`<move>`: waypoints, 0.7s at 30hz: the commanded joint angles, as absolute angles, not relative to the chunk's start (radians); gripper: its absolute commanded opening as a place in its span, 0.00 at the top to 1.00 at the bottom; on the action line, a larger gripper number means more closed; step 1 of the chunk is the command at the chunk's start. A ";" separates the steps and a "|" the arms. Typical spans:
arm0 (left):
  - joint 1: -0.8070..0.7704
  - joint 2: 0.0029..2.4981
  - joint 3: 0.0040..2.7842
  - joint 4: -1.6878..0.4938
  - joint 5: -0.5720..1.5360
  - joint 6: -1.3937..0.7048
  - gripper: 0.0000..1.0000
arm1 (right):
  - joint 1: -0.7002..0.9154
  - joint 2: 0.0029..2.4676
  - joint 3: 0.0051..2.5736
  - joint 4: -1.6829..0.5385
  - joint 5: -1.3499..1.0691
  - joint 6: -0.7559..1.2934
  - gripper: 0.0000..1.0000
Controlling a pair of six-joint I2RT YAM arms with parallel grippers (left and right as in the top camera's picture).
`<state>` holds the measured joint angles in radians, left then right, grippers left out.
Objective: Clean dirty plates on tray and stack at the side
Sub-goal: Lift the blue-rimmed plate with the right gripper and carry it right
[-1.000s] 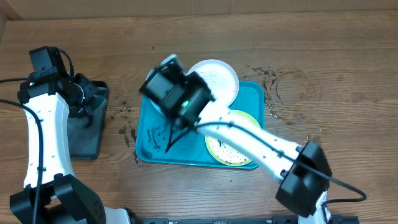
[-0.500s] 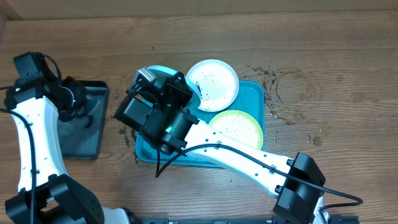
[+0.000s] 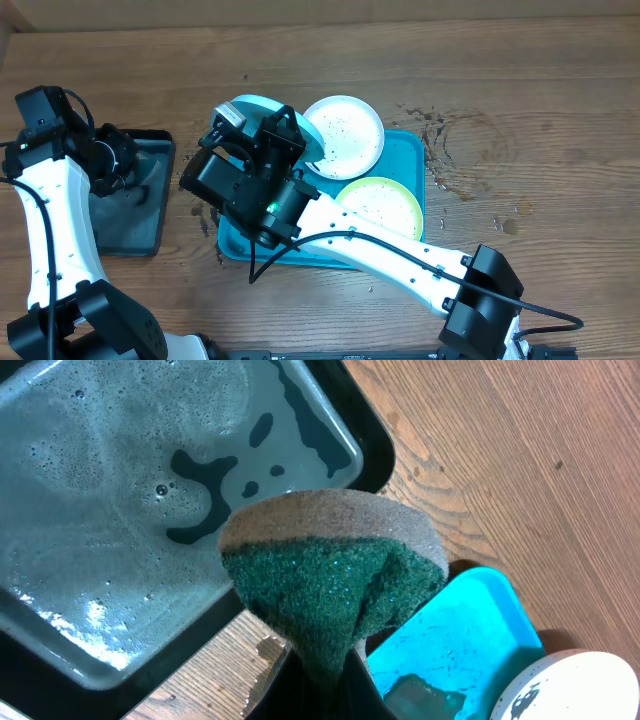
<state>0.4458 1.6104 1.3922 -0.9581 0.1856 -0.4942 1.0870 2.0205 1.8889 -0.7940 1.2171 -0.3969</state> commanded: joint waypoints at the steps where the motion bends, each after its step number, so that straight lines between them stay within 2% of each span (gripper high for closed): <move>1: 0.447 1.599 1.405 -0.957 0.200 -0.471 0.96 | 1.089 1.978 1.920 -0.787 1.198 -0.393 0.96; 4: 0.447 1.599 1.405 -0.957 0.199 -0.468 0.96 | 1.088 1.978 1.920 -0.799 1.138 -0.342 0.96; 6: 0.447 1.599 1.405 -0.957 0.199 -0.467 0.96 | 1.070 1.979 1.918 -0.870 0.900 -0.252 0.96; 8: 0.447 1.599 1.405 -0.957 0.199 -0.467 0.96 | 1.045 1.983 1.918 -0.940 0.684 -0.271 0.96; 11: 0.447 1.599 1.405 -0.952 0.200 -0.467 0.96 | 1.032 1.984 1.918 -0.904 1.035 -0.220 0.96; 13: 0.447 1.599 1.405 -0.953 0.200 -0.467 0.96 | 1.037 1.984 1.918 -0.863 1.024 -0.209 0.96; 15: 0.447 1.599 1.404 -0.953 0.200 -0.467 0.96 | 1.039 1.986 1.918 -0.921 0.722 -0.332 0.96; 16: 0.447 1.599 1.404 -0.953 0.200 -0.467 0.96 | 1.039 1.988 1.918 -0.960 0.670 -0.376 0.96; 20: 0.447 1.599 1.404 -0.954 0.200 -0.467 0.96 | 1.038 1.988 1.918 -0.879 1.087 -0.183 0.96; 21: 0.447 1.599 1.404 -0.954 0.200 -0.467 0.96 | 1.031 1.988 1.918 -0.862 1.060 -0.143 0.96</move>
